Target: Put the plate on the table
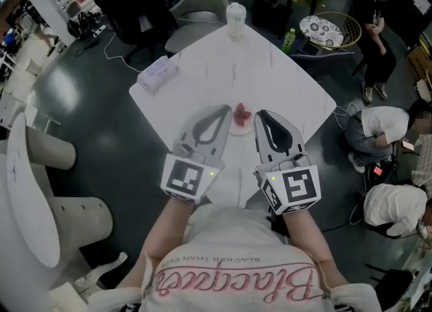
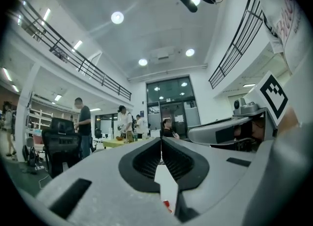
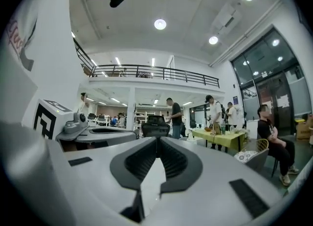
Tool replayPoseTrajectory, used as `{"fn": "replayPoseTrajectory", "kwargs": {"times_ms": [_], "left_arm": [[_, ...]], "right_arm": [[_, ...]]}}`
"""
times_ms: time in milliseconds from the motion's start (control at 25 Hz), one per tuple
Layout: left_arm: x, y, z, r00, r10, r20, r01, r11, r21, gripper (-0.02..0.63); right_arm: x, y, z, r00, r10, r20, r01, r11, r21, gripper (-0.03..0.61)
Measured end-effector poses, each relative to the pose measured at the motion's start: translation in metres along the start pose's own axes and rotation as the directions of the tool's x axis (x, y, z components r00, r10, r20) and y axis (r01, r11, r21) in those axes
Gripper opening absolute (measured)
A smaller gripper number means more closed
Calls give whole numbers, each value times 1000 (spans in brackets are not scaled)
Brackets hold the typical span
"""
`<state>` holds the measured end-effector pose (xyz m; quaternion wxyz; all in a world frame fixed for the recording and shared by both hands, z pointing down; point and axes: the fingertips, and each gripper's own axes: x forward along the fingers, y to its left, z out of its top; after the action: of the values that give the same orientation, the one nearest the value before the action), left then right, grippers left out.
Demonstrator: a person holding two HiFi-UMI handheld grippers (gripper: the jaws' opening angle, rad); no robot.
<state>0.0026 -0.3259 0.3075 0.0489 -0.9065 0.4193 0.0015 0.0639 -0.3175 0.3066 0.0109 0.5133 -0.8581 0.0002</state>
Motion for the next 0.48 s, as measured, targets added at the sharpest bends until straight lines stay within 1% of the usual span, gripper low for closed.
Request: {"fn": "replayPoseTrajectory", "kwargs": {"times_ms": [200, 480], "left_arm": [[0, -4, 7, 1000, -10, 16, 10, 1000, 4, 5], [0, -4, 11, 1000, -9, 26, 9, 1000, -3, 5]], "right_arm": [[-2, 4, 7, 1000, 7, 25, -6, 999, -45, 20], [-1, 9, 8, 1000, 10, 26, -9, 999, -45, 20]]}}
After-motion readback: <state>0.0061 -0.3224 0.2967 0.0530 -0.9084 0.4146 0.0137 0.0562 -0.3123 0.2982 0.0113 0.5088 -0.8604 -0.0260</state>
